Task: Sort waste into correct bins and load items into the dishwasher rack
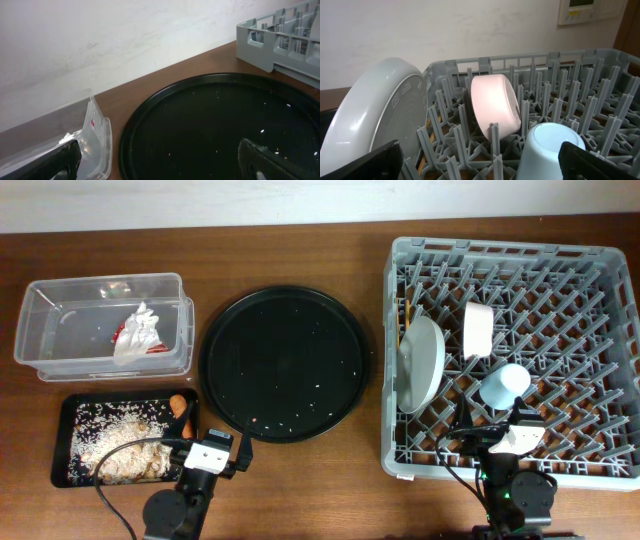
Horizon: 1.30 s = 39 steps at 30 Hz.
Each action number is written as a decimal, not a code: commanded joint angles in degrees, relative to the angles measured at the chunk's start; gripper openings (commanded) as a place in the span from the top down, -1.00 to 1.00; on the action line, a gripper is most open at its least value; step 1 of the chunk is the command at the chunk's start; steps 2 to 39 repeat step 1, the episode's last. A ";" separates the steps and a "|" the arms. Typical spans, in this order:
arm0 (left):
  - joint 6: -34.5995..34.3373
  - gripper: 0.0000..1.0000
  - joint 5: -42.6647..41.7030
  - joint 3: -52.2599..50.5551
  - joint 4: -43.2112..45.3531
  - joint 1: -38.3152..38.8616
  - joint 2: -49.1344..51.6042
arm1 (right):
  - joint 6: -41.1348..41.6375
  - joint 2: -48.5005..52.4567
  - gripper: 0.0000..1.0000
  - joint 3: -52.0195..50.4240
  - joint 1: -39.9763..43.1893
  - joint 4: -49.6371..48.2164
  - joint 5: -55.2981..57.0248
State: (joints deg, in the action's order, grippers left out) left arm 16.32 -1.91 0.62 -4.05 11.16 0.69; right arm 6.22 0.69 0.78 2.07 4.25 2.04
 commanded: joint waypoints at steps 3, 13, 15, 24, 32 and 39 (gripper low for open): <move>0.02 -0.99 0.22 -0.13 -0.50 -0.24 -0.39 | 0.20 -0.33 -0.96 -0.46 0.26 0.20 -0.11; 0.02 -0.99 0.22 -0.13 -0.50 -0.24 -0.39 | 0.20 -0.33 -0.96 -0.46 0.26 0.20 -0.11; 0.02 -0.99 0.22 -0.13 -0.50 -0.24 -0.39 | 0.20 -0.33 -0.96 -0.46 0.26 0.20 -0.11; 0.02 -0.99 0.22 -0.13 -0.50 -0.24 -0.39 | 0.20 -0.33 -0.96 -0.46 0.26 0.20 -0.11; 0.02 -0.99 0.22 -0.13 -0.50 -0.24 -0.39 | 0.20 -0.33 -0.96 -0.46 0.26 0.20 -0.11; 0.02 -0.99 0.22 -0.13 -0.50 -0.24 -0.39 | 0.20 -0.33 -0.96 -0.46 0.26 0.20 -0.11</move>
